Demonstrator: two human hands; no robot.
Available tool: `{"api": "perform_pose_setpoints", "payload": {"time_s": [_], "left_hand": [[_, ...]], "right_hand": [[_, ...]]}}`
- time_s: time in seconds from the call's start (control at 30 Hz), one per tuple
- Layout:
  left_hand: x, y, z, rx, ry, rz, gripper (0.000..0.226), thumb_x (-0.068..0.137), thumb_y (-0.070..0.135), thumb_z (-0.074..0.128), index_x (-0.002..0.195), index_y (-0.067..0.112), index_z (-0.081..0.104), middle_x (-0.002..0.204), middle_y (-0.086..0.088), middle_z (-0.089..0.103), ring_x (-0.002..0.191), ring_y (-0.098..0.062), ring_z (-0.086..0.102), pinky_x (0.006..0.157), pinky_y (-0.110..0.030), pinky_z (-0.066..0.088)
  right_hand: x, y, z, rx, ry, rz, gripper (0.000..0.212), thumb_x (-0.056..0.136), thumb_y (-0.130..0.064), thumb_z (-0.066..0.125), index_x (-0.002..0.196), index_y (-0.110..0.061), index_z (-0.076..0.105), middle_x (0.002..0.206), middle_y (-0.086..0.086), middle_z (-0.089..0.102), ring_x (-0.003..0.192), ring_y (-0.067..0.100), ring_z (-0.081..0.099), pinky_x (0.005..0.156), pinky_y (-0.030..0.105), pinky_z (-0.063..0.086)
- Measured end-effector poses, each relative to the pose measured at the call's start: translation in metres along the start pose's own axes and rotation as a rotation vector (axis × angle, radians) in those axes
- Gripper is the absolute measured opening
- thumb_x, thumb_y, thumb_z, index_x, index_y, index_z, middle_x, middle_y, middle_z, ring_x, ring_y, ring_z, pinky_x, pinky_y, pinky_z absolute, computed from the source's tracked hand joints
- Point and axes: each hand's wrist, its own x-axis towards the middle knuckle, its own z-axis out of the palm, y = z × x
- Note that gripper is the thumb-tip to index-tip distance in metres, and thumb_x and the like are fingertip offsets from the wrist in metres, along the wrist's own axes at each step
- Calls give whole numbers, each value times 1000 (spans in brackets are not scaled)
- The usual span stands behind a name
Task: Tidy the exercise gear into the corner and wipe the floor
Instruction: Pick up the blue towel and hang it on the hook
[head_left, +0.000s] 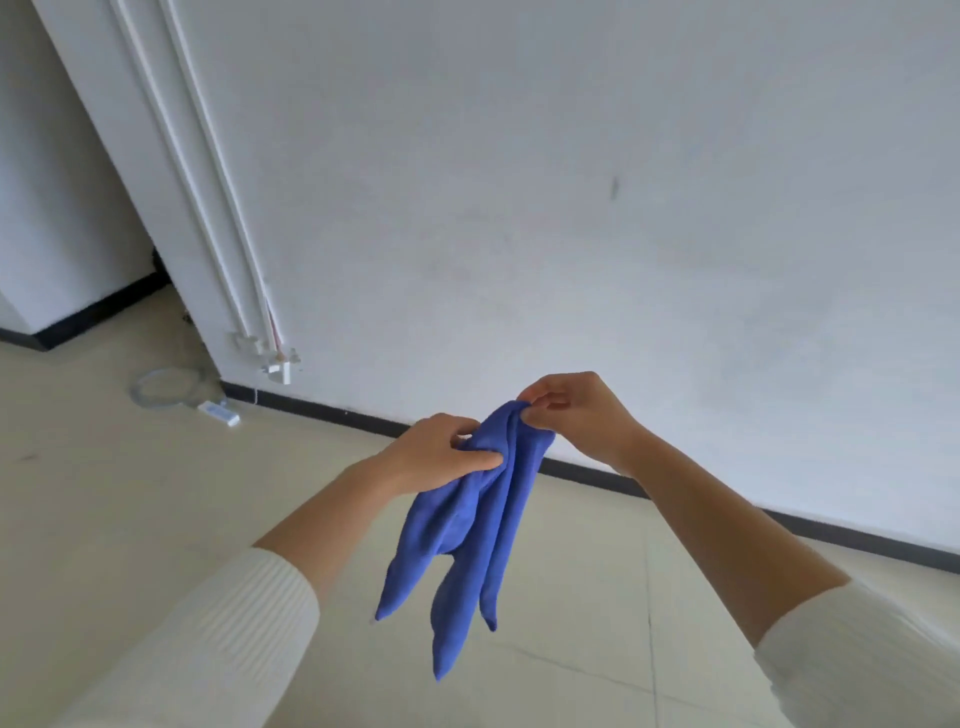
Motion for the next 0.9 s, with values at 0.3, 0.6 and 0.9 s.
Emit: {"api": "perform_pose_setpoints", "payload": {"time_s": [0.3,0.6,0.9], "left_hand": [[89,200,98,-89,138,260,28,93,28,50,74,9,56,64,6,51,61,-11,46,60,-23,36],[151,392,235,-344,99,439,24,91,24,52,74,7,56,67,4,52,65,-10,50,66,-25,42],[220,532,360,-508,68,422,25,88,32,56,73,11,56,66,0,51,63,-14,50,60,-27,41]], "right_hand": [[-91,65,-202,370,273,65,51,62,4,71,111,-10,63,105,15,66,90,28,66,88,44,52],[-195,157,-341,296,418,254,21,81,-15,66,102,-13,71,102,3,72,103,20,65,92,39,49],[-254,215,-445,221,747,325,21,72,-24,66,70,-5,60,63,1,51,60,16,47,60,32,41]]}}
